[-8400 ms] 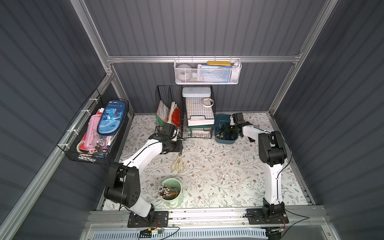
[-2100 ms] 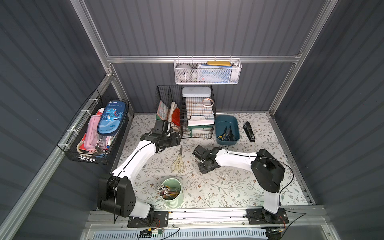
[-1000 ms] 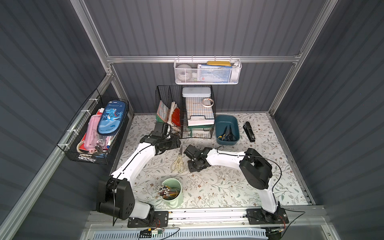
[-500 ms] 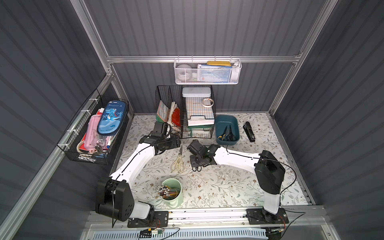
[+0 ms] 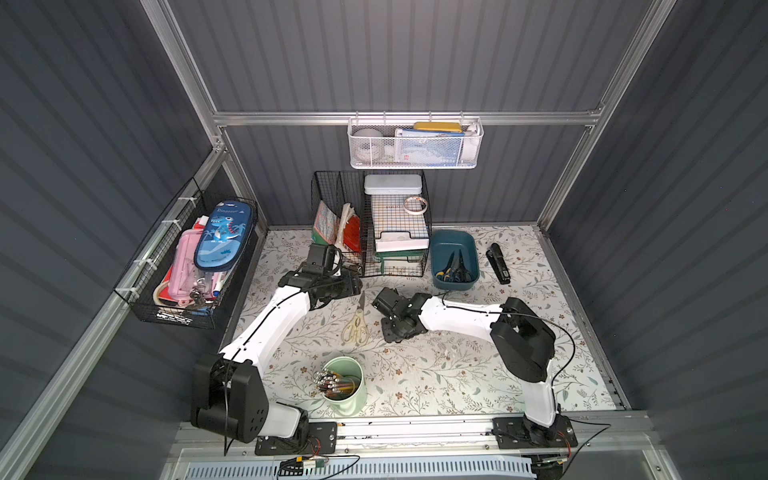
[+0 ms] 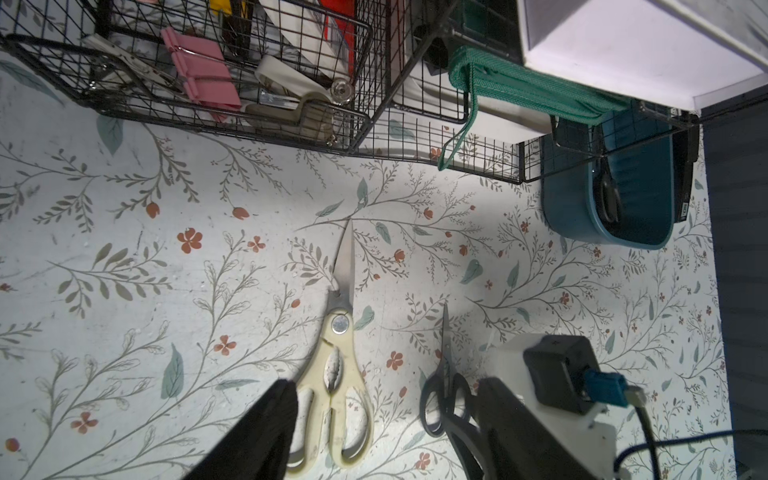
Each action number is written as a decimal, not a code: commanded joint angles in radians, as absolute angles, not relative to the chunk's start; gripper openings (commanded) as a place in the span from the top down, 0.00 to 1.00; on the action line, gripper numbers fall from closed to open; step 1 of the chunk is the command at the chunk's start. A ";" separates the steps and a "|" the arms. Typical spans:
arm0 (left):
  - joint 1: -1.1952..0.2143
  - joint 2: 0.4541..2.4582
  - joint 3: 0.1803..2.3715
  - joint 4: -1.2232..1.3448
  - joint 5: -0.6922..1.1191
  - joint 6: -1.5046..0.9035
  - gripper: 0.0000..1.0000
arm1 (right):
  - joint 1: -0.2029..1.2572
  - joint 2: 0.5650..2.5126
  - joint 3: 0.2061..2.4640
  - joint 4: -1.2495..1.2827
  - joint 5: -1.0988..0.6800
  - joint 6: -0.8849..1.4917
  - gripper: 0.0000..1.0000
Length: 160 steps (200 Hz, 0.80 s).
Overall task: Take the scissors out of the storage box
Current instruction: Adjust the scissors at the center of the board.
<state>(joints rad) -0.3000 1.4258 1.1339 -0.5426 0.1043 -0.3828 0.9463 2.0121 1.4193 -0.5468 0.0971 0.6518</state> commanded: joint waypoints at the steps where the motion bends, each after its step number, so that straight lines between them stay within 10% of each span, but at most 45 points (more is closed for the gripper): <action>1: -0.293 1.402 1.134 -0.548 0.112 -0.358 0.27 | 0.943 2.020 1.407 -0.547 0.091 0.679 0.67; 160: -0.293 1.391 1.142 -0.564 0.106 -0.344 0.27 | 0.944 2.127 1.427 -0.489 0.034 0.730 0.75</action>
<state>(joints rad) -0.3000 1.4162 1.1339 -0.5449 0.1040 -0.3717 0.9451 2.0579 1.4170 -0.4927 0.0639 0.7216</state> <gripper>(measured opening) 0.732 0.250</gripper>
